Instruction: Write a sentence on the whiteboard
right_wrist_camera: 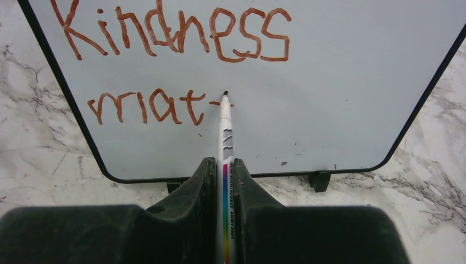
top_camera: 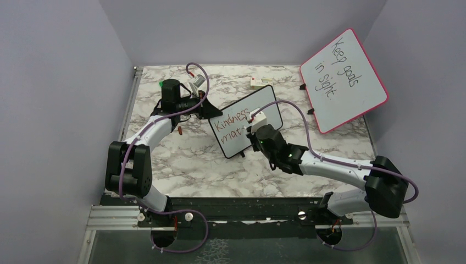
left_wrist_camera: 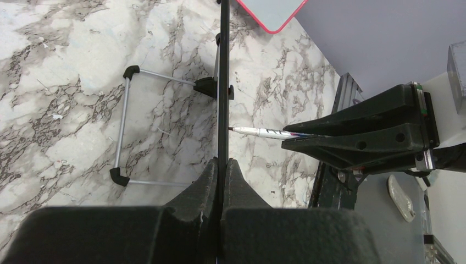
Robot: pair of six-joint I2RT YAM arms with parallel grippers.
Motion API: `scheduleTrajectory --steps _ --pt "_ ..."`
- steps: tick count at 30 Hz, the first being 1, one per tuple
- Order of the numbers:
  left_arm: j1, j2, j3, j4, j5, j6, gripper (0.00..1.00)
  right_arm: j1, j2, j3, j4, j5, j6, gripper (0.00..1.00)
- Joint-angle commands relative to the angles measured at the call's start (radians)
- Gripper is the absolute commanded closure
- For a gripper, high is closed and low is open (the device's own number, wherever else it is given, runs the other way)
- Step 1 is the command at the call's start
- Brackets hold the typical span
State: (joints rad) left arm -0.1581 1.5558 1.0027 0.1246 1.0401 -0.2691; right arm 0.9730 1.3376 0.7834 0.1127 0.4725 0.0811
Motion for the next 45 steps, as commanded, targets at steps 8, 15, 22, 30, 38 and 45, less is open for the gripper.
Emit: scheduleTrajectory --steps 8,15,22,30,38,45 --pt "-0.001 0.0 -0.001 -0.072 -0.018 0.018 1.0 -0.004 0.016 0.025 -0.03 -0.032 0.009 0.99" --pt "-0.001 0.001 -0.001 -0.072 -0.017 0.017 1.0 -0.004 0.008 0.013 -0.069 -0.052 0.023 0.99" --pt "-0.001 0.0 -0.001 -0.072 -0.017 0.016 1.0 -0.003 0.004 -0.001 -0.096 -0.054 0.035 0.99" --pt "-0.001 0.0 -0.003 -0.073 -0.018 0.016 1.0 -0.003 -0.001 -0.011 -0.104 -0.012 0.029 0.99" --pt "-0.001 0.0 -0.003 -0.072 -0.018 0.017 1.0 -0.003 -0.008 -0.01 -0.111 -0.012 0.023 0.99" --pt "-0.001 -0.001 -0.003 -0.073 -0.018 0.017 1.0 -0.004 -0.01 -0.015 -0.108 0.014 0.02 0.99"
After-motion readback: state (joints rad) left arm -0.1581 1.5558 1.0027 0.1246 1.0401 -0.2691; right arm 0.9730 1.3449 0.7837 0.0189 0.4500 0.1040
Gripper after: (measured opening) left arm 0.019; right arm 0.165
